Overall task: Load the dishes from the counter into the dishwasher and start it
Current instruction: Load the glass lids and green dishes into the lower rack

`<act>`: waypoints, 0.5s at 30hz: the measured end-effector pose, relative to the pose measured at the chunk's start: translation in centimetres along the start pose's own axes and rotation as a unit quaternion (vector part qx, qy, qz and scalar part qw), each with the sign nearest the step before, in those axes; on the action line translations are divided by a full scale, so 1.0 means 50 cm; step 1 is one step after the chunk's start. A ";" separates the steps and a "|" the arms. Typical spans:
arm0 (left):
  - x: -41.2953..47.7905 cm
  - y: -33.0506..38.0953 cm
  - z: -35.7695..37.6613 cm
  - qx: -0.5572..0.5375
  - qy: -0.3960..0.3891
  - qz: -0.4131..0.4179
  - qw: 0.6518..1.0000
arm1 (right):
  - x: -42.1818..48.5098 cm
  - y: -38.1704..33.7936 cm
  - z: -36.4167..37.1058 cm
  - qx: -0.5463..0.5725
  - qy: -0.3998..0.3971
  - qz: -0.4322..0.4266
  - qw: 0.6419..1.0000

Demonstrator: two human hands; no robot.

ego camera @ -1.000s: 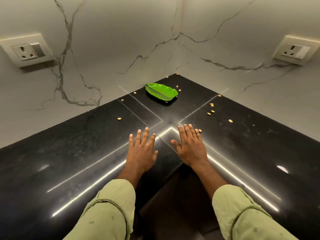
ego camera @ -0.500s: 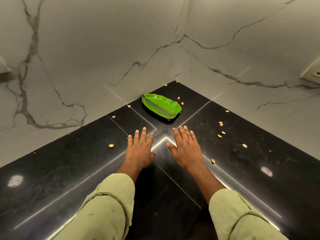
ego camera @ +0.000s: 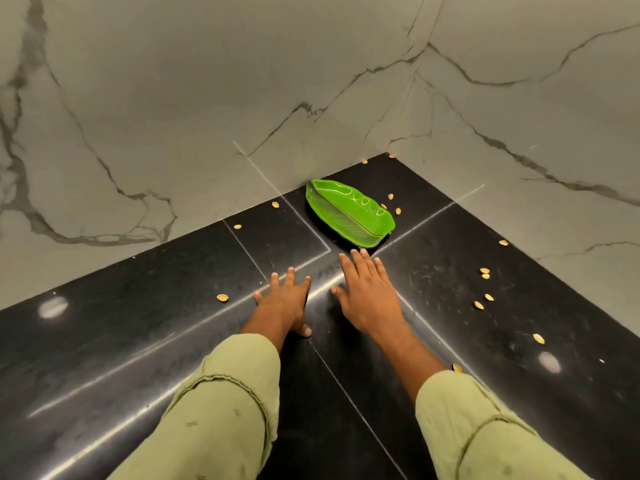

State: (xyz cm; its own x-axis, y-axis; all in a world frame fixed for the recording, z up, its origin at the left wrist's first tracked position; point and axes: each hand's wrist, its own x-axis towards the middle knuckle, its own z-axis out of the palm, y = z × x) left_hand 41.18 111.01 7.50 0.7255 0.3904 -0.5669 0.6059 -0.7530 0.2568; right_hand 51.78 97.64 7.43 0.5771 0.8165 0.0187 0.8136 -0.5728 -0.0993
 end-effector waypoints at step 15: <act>0.077 0.038 -0.034 -0.014 -0.089 -0.076 0.993 | 0.260 0.066 0.045 -0.034 -0.033 0.034 0.998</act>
State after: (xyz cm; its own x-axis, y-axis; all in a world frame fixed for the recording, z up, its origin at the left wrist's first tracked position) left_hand 45.68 111.98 7.14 0.5574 0.3957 -0.7299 0.7139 -0.6773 0.1779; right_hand 61.80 106.51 5.11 0.6267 0.7776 -0.0514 0.7773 -0.6284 -0.0305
